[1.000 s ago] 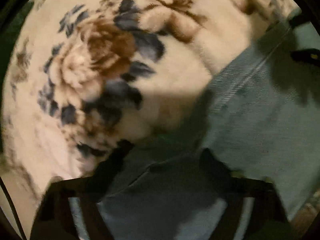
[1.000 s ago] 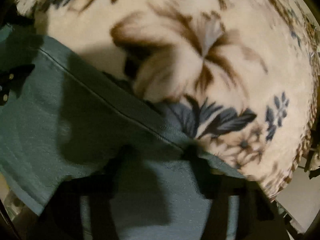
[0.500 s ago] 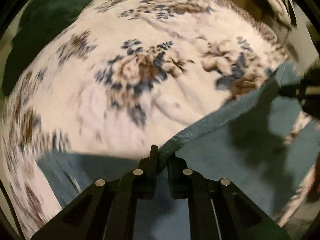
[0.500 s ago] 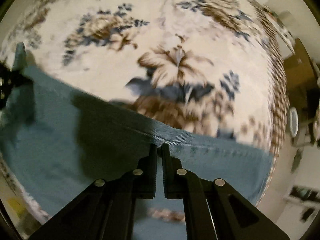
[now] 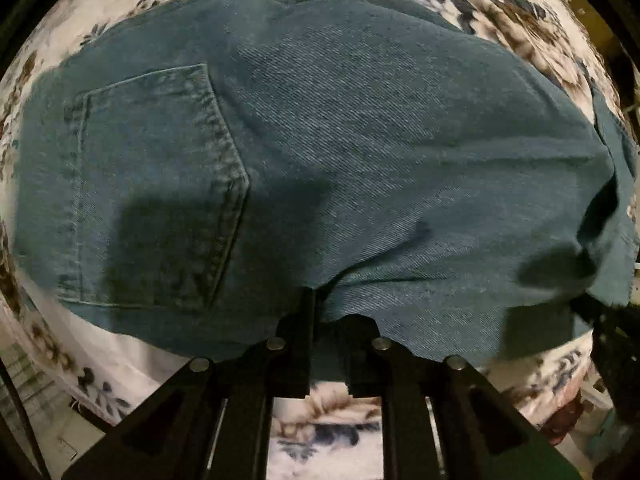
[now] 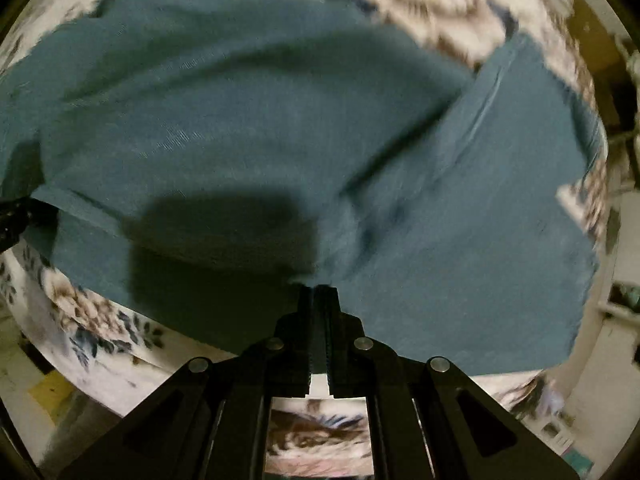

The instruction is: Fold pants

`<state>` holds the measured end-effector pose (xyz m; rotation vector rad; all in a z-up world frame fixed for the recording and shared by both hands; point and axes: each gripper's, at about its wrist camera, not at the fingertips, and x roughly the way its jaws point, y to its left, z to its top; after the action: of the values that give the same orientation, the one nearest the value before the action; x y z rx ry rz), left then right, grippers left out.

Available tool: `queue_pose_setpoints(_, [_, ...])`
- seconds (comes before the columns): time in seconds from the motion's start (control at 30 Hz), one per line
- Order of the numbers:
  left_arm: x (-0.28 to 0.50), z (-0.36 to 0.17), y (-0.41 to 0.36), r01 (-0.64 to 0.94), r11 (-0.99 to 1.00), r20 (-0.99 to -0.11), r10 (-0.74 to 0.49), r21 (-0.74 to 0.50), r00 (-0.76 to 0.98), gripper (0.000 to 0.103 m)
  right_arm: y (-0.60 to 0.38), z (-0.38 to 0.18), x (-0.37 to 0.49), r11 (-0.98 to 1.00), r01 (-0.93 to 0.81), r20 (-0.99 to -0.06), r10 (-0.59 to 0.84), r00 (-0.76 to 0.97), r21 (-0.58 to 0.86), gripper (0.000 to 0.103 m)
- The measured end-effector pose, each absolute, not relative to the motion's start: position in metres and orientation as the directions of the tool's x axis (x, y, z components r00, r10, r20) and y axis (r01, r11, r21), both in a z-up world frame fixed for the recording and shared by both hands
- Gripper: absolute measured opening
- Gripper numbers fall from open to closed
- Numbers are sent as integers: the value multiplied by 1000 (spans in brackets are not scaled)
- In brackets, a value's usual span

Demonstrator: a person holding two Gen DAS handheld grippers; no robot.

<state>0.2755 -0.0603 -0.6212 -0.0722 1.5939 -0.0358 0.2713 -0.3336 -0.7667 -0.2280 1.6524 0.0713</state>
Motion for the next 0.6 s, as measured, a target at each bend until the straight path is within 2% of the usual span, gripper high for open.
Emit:
queue_pose_setpoints(0.03, [276, -619, -60, -27, 997, -997, -72, -71, -24, 12, -336, -767, 269, 980, -185, -992, -90, -94, -71, 13])
queue_pose_setpoints(0.07, [275, -610, -59, -30, 996, -996, -84, -84, -10, 13, -338, -765, 267, 982, -179, -992, -77, -103, -57, 40])
queue_pose_setpoints(0.1, [271, -602, -57, -32, 995, -996, -90, -90, 2, 14, -342, -759, 264, 987, -162, -993, -43, -112, -25, 81])
queue_pose_setpoints(0.13, [266, -591, -56, -32, 995, -995, -97, -97, 15, 19, -348, -751, 262, 991, -134, -993, 2, -116, 17, 95])
queue_pose_setpoints(0.2, [256, -571, -52, -38, 993, -993, -113, -114, 35, 31, -365, -723, 257, 994, -44, -991, 101, -92, 105, 98])
queue_pose_setpoints(0.23, [253, -564, -52, -32, 995, -995, -95, -95, 27, 57, -374, -710, 256, 992, 5, -989, 125, -74, 125, 98])
queue_pose_setpoints(0.27, [251, -559, -52, -33, 998, -999, -47, -47, 17, 91, -383, -701, 257, 990, 47, -989, 138, -56, 135, 98])
queue_pose_setpoints(0.3, [251, -554, -51, -38, 999, -999, -19, -20, 27, 99, -401, -686, 260, 979, 148, -989, 144, -23, 139, 98])
queue_pose_setpoints(0.37, [260, -541, -56, -55, 998, -995, 21, 16, 98, 99, -420, -675, 283, 964, 234, -991, 130, 12, 129, 98])
queue_pose_setpoints(0.47, [287, -544, -71, -70, 997, -984, 55, 44, 172, 99, -442, -673, 340, 963, 269, -998, -6, 70, 13, 98])
queue_pose_setpoints(0.57, [312, -556, -90, -70, 995, -976, 86, 73, 202, 99, -467, -698, 409, 953, 295, -996, -82, 31, -70, 97])
queue_pose_setpoints(0.6, [320, -558, -95, -67, 995, -974, 92, 80, 205, 99, -470, -714, 424, 952, 287, -994, -108, -10, -106, 92])
